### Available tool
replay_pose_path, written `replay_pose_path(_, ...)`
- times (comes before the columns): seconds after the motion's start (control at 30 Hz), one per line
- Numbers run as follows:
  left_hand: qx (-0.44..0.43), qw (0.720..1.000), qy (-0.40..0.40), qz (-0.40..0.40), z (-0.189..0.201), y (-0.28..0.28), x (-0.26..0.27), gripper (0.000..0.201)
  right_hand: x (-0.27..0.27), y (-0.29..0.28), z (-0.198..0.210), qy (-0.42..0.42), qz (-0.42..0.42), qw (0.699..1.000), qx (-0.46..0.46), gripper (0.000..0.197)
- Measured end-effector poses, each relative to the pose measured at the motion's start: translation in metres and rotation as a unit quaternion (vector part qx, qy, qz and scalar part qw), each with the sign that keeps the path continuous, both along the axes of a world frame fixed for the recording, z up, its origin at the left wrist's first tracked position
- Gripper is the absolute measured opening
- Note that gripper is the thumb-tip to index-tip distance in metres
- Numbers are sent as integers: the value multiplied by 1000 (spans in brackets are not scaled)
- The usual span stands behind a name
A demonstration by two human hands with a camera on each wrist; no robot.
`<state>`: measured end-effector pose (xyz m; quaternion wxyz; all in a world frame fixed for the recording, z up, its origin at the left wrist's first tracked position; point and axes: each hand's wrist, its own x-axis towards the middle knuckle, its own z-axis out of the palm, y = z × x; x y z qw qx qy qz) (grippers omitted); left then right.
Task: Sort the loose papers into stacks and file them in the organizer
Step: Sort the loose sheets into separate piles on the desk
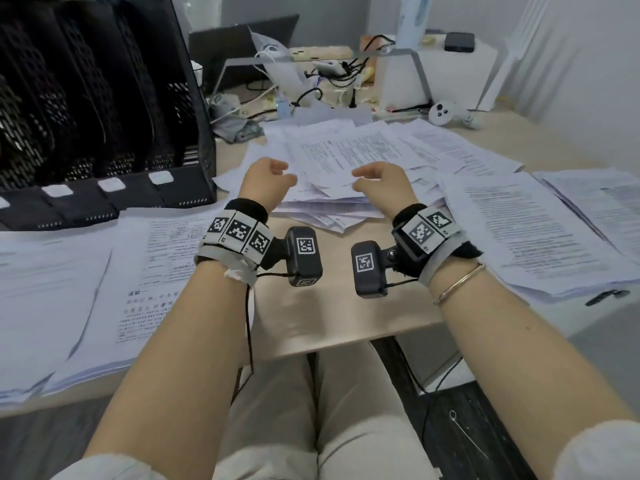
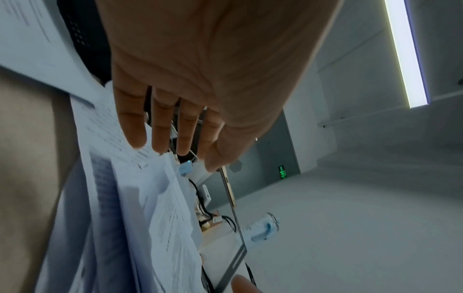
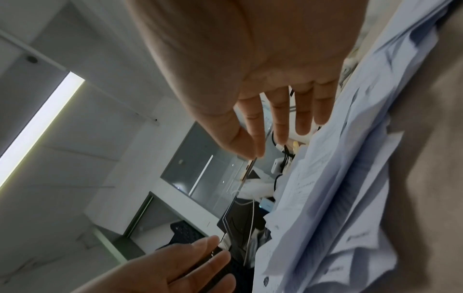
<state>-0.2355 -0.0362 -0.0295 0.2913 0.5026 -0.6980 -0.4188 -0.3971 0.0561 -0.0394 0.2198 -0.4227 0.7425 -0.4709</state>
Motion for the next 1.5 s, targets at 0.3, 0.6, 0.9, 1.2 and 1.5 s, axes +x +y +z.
replay_pose_path(0.3, 25, 999, -11, 30, -10, -25, 34, 39, 34, -68, -11, 128, 164, 964, 167, 41)
replay_pose_path(0.6, 31, 999, 16, 19, -7, -24, 44, 34, 37, -85, -11, 112, 128, 971, 170, 63)
replay_pose_path(0.9, 94, 992, 87, 6, 1, 4, 13, 53, 15, -24, 14, -35, 82, 996, -31, 37)
replay_pose_path(1.2, 147, 982, 115, 0, 4, 26, -17, 65, -23, 37, 18, -99, -29, 990, -100, 11)
replay_pose_path(1.5, 153, 988, 13, 0, -4, 42, -39, 26, -60, 81, 2, -80, -99, 989, -72, 10)
